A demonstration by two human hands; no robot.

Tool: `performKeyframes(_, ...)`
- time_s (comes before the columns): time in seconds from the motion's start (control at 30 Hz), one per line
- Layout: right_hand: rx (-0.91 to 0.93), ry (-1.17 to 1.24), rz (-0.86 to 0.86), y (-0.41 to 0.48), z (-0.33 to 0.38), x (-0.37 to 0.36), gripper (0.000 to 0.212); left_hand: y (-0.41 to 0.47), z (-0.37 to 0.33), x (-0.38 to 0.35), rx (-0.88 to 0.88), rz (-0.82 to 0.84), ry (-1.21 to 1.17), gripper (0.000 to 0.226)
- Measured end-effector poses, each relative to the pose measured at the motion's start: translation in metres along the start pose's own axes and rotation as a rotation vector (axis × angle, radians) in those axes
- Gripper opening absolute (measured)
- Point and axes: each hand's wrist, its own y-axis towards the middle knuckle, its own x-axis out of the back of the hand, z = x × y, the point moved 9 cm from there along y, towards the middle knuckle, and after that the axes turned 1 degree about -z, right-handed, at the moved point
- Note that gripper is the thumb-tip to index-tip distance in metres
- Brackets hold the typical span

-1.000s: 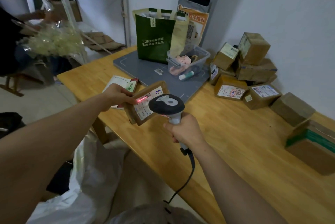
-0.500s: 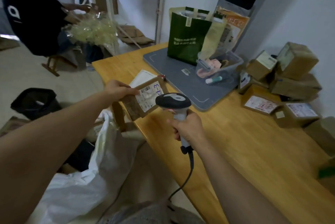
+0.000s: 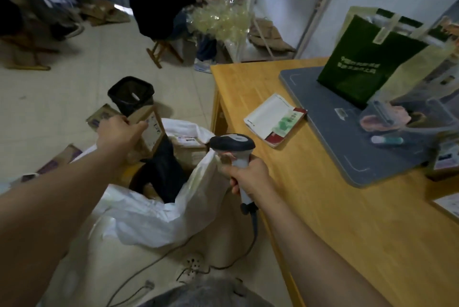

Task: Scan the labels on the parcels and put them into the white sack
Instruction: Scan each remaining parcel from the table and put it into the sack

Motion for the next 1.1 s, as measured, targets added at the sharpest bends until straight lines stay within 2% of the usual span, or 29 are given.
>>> performKeyframes(0.17,-0.047,-0.010,0.034,0.019,-0.003,-0.027,0.010,0.012,0.063,-0.029,0.201,0.151,0.174,0.060)
performKeyframes(0.27,-0.080,0.002,0.035,0.031,-0.006,-0.036,0.011,0.008,0.081,-0.067,0.278,0.332,0.068,0.052)
performKeyframes(0.37,-0.153,0.065,0.002,0.038,-0.013,-0.033,0.011,0.000,0.065,-0.092,0.219,0.407,0.187,0.063)
performKeyframes(0.5,-0.271,0.312,-0.150,0.031,-0.026,-0.004,0.012,-0.010,-0.014,-0.120,-0.016,0.364,0.253,0.053)
performKeyframes(0.63,-0.312,0.565,-0.350,0.007,-0.042,0.054,0.015,-0.056,-0.128,-0.152,-0.407,0.309,0.147,0.053)
performKeyframes(0.77,-0.301,0.772,-0.592,-0.043,-0.073,0.134,0.014,-0.152,-0.221,-0.205,-0.739,0.458,0.160,0.059)
performKeyframes(0.9,-0.250,0.943,-0.812,-0.116,-0.118,0.219,0.013,-0.293,-0.291,-0.245,-1.078,0.666,0.107,0.056)
performKeyframes(1.1,-0.212,1.141,-1.177,-0.257,-0.210,0.333,0.015,-0.518,-0.345,-0.299,-1.390,0.983,0.189,0.063)
